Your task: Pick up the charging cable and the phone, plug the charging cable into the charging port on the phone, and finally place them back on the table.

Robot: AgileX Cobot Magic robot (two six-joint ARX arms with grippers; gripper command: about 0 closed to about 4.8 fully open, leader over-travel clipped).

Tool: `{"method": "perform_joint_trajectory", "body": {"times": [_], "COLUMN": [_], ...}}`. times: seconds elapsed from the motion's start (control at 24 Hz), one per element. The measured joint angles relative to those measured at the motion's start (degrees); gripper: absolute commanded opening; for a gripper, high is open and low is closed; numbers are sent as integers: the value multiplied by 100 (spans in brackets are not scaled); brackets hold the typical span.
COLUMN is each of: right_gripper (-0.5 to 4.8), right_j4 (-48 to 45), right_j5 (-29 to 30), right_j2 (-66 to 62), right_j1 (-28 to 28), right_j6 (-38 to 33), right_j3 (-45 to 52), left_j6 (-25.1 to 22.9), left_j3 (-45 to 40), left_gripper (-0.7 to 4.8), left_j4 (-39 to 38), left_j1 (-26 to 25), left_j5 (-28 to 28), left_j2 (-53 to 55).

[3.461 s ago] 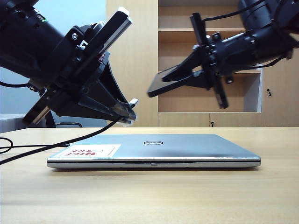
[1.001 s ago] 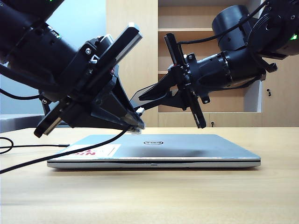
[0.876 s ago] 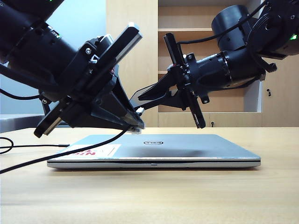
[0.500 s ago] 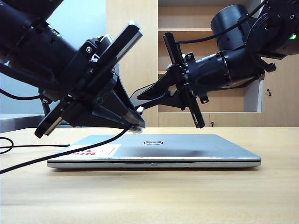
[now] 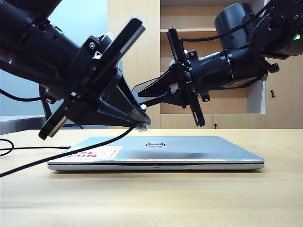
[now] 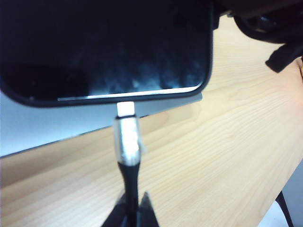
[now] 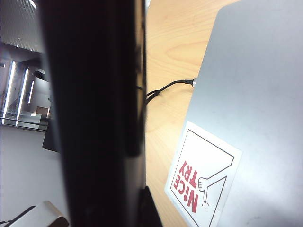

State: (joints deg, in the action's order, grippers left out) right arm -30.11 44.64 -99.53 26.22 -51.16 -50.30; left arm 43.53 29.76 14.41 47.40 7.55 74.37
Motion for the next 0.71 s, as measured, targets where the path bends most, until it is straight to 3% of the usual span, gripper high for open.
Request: {"method": "perform_joint_trajectory", "body": {"times": [0.63, 0.71], "right_gripper": [-6, -6], "right_j4": [-4, -9], "right_j5": [422, 387], "right_j2": [0, 0], "right_j1": [-9, -9], "right_j6": [210, 219], "right_j3": [-4, -4], "left_j6": [0, -7], "left_j3": [-2, -2], "left_gripper": [-4, 29], "left_j4": [37, 39], "left_j1": [4, 4], "left_j5": [63, 61], "left_j2": [2, 2]}}
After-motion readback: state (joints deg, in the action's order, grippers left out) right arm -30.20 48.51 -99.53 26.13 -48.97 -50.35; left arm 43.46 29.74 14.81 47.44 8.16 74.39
